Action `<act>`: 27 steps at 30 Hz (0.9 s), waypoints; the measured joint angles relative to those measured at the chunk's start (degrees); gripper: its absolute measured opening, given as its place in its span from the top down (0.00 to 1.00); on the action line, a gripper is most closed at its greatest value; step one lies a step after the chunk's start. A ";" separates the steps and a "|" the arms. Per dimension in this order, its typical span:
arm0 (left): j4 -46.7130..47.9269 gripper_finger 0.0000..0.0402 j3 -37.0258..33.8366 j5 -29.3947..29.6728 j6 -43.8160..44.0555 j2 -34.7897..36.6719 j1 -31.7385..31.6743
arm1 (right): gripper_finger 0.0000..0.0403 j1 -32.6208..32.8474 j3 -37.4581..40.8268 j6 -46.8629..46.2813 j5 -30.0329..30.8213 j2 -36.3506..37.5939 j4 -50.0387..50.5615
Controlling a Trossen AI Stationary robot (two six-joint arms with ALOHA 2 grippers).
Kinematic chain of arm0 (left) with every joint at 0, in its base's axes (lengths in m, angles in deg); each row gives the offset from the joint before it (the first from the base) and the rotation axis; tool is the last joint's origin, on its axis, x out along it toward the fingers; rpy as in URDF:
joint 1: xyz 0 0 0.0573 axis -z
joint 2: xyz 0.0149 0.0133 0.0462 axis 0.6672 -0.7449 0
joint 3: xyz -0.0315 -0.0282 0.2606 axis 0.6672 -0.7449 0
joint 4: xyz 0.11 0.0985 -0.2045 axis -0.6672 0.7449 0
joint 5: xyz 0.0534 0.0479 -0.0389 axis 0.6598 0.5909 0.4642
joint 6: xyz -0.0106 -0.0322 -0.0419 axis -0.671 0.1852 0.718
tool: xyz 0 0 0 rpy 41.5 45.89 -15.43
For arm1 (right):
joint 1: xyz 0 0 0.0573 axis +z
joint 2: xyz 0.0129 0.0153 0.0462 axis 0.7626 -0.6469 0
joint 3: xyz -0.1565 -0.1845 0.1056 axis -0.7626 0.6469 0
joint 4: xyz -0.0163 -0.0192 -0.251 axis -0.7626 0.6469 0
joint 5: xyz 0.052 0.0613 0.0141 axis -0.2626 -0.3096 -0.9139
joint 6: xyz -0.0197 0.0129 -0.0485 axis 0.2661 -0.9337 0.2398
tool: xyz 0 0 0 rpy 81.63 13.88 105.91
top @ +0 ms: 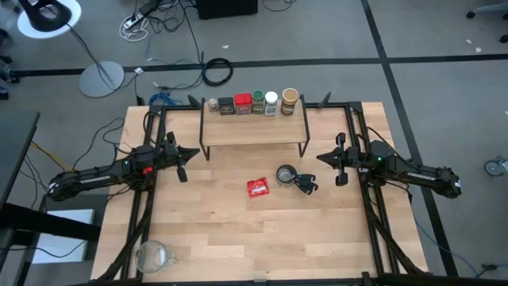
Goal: Shelf spices
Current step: Return to Home Position
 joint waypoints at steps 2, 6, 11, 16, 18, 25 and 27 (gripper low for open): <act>0.00 0.99 0.00 -0.02 0.00 0.00 0.00 | 0.98 0.00 0.00 0.02 0.00 0.02 0.00; -0.02 0.99 0.00 -0.10 0.00 0.00 0.00 | 0.99 0.00 0.00 0.01 0.00 0.02 0.00; -0.02 0.99 0.02 -0.13 0.00 0.00 0.02 | 0.99 0.00 0.00 0.00 0.00 0.02 0.00; -0.02 0.99 0.02 -0.13 0.00 0.00 0.00 | 0.98 0.00 0.00 0.02 0.00 0.00 0.00; -0.02 0.99 0.02 -0.13 0.00 0.00 0.02 | 0.97 0.01 0.00 0.02 0.00 0.02 0.00; -0.04 0.99 0.07 -0.11 0.00 0.00 0.01 | 0.96 0.02 0.00 0.02 0.00 0.02 0.00; -0.04 0.99 0.07 -0.11 0.00 0.00 0.01 | 0.96 0.00 0.00 0.02 0.00 0.02 0.00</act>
